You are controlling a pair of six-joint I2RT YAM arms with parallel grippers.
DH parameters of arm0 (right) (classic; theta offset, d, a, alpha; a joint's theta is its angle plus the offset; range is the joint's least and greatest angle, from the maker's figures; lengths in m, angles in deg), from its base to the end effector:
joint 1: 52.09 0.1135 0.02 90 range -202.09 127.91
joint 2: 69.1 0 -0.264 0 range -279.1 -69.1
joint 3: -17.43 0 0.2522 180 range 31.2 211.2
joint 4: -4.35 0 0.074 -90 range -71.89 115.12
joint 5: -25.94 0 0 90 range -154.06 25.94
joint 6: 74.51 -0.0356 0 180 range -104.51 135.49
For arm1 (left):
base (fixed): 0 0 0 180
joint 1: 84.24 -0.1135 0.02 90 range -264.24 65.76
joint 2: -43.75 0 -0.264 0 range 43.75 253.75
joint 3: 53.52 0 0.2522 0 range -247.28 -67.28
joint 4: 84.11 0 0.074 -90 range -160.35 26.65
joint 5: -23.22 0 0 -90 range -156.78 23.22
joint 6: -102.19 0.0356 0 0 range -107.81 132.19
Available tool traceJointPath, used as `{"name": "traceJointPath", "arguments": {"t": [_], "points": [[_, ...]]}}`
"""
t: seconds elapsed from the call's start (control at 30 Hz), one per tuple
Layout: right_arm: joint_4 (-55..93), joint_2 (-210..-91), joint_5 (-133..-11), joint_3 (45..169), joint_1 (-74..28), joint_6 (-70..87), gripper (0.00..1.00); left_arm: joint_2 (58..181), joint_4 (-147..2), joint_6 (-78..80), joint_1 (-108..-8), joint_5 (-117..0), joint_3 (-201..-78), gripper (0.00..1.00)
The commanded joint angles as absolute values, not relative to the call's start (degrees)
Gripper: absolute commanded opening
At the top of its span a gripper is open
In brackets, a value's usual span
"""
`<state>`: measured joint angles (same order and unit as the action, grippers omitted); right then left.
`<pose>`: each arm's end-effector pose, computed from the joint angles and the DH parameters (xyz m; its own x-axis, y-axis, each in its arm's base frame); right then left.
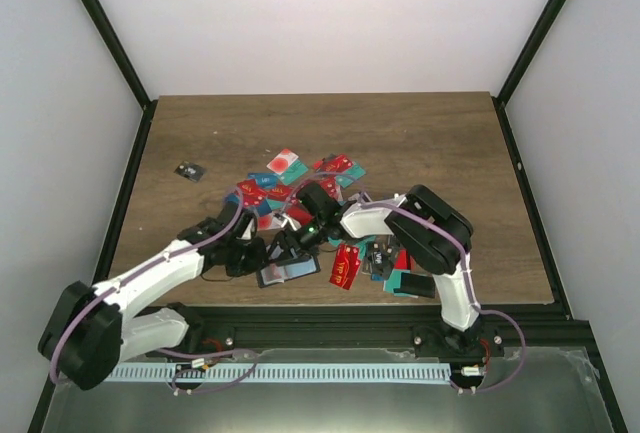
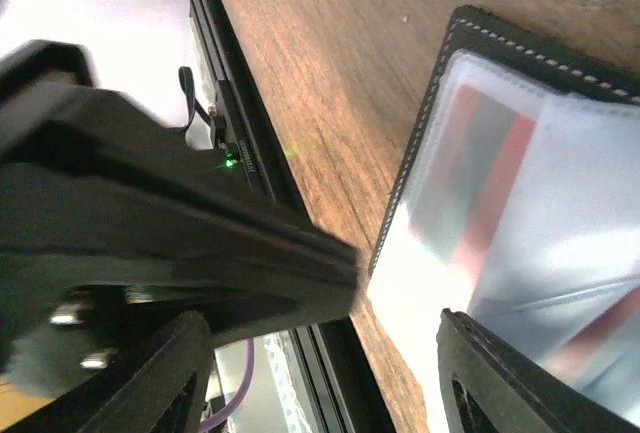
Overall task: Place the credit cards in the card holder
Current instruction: Insert the credit card into the card holder, then pick up the credit card from the center of the board.
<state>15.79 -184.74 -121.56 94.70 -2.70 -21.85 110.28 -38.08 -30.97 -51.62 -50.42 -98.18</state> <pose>0.2324 0.3172 0.1238 -0.8576 -0.4996 -0.1223 -0.3044 0.3013 0.9036 0.1543 -0.1107 0.1615 -0.9841 -0.1494 -0.0959 -0.0914 0.8895 -0.4477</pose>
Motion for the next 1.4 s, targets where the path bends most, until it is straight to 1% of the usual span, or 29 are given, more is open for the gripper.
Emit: {"name": "traceJointPath", "arguments": {"t": [0.0, 0.13, 0.27, 0.57, 0.67, 0.77, 0.9, 0.97, 1.13, 1.27, 1.37], "points": [[15.1, -187.2, -122.3, 97.2, -2.4, -23.0, 0.64, 104.7, -33.5, -34.1, -51.6, -52.7, -101.4, 0.06], [15.5, -189.1, -122.0, 97.9, -2.4, -23.6, 0.63, 101.7, -32.6, -35.7, -51.7, -53.1, -101.5, 0.07], [17.4, -188.2, -123.0, 99.6, -2.5, -22.0, 0.63, 99.8, -32.4, -36.4, -51.6, -53.5, -101.8, 0.07], [24.6, -180.4, -124.6, 103.6, -3.8, -18.1, 0.64, 97.2, -33.7, -35.0, -51.7, -52.6, -105.9, 0.08], [26.8, -176.9, -123.5, 102.7, -5.3, -17.2, 0.64, 97.3, -35.9, -34.0, -51.6, -50.4, -106.3, 0.09], [31.5, -172.3, -119.9, 101.4, -7.2, -14.8, 0.65, 98.2, -39.1, -33.2, -51.6, -47.6, -106.3, 0.10], [37.6, -164.7, -110.6, 96.0, -10.7, -14.1, 0.68, 101.4, -43.3, -31.6, -50.8, -44.0, -107.2, 0.12], [39.1, -160.2, -105.1, 91.5, -12.8, -15.8, 0.69, 103.9, -45.3, -30.7, -49.9, -43.0, -107.9, 0.14], [40.6, -147.5, -96.5, 78.7, -17.4, -21.8, 0.73, 112.4, -52.3, -29.6, -46.2, -40.6, -110.2, 0.18], [43.2, -139.4, -90.7, 71.4, -19.3, -25.6, 0.77, 121.8, -56.0, -28.2, -42.2, -38.4, -115.1, 0.25], [46.7, -135.8, -85.8, 68.5, -20.2, -28.2, 0.78, 128.7, -56.0, -25.7, -40.2, -38.1, -119.8, 0.33]]}}
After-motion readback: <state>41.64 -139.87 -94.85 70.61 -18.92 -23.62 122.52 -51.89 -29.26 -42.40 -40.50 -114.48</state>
